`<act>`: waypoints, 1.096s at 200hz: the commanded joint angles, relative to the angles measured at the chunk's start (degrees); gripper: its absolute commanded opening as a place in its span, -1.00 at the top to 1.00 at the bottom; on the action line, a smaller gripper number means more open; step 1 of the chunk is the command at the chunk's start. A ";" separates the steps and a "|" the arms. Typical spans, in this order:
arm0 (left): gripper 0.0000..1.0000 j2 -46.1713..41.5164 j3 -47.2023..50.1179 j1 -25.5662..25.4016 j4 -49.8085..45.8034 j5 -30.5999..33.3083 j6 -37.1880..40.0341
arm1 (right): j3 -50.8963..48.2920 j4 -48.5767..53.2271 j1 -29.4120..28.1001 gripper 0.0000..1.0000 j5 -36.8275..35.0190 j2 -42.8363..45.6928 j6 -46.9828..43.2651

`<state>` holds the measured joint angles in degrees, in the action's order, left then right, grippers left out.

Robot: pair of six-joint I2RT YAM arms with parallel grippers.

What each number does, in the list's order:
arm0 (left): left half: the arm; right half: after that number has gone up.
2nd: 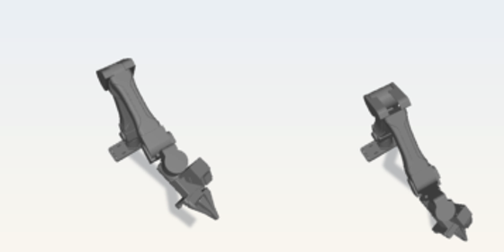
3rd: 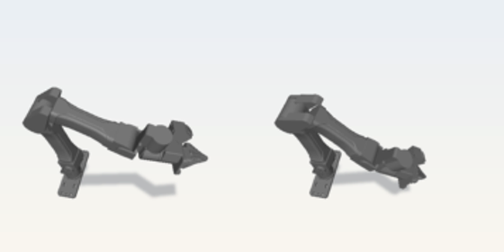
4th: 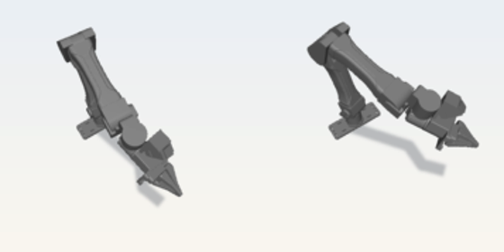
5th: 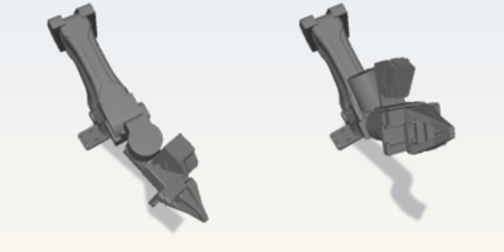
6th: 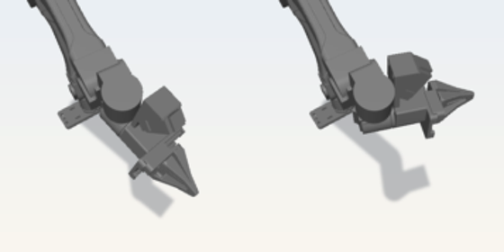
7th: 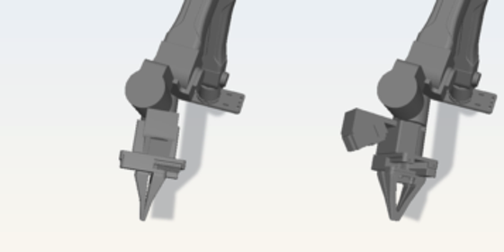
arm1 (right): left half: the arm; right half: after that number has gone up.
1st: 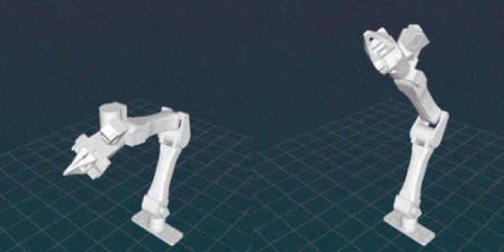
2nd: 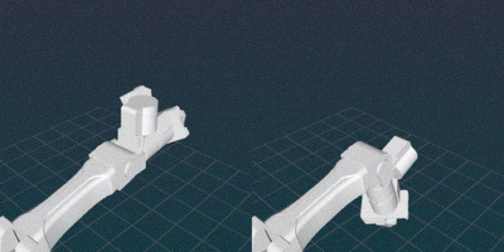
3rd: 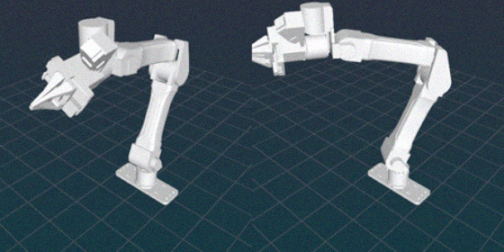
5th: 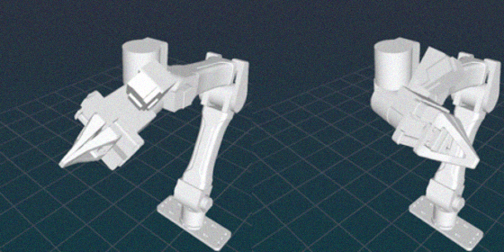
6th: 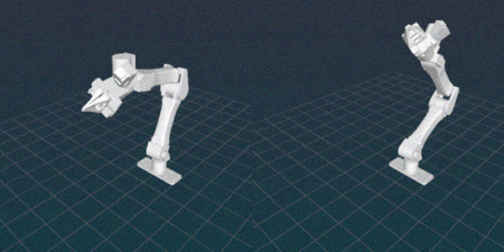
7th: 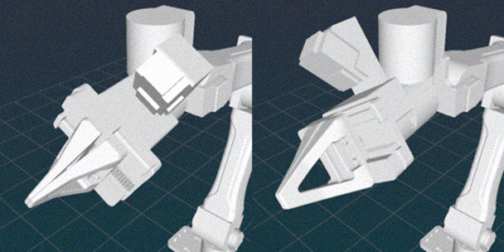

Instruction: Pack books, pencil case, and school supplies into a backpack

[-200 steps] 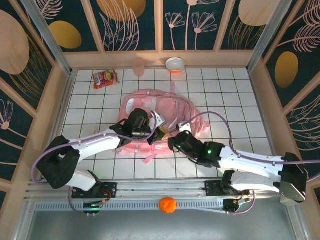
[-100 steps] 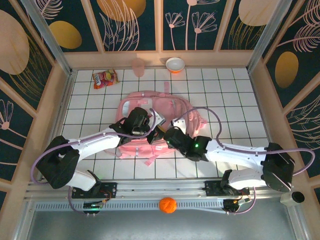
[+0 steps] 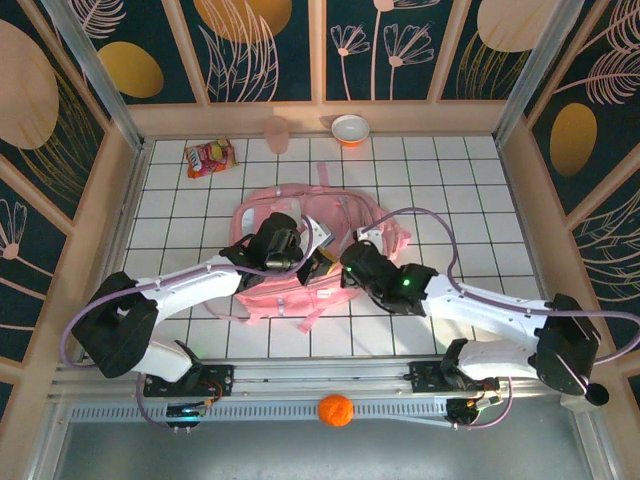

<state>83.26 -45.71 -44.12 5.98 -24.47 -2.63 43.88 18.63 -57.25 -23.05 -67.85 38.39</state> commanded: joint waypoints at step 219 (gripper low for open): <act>0.28 -22.69 9.40 0.73 -22.31 37.32 -36.34 | -11.09 -5.78 7.66 1.00 14.62 7.27 -5.67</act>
<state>63.29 -40.05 -44.21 -7.31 1.65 -26.02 34.17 14.15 -47.13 -7.29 -61.12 29.54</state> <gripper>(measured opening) 0.363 0.044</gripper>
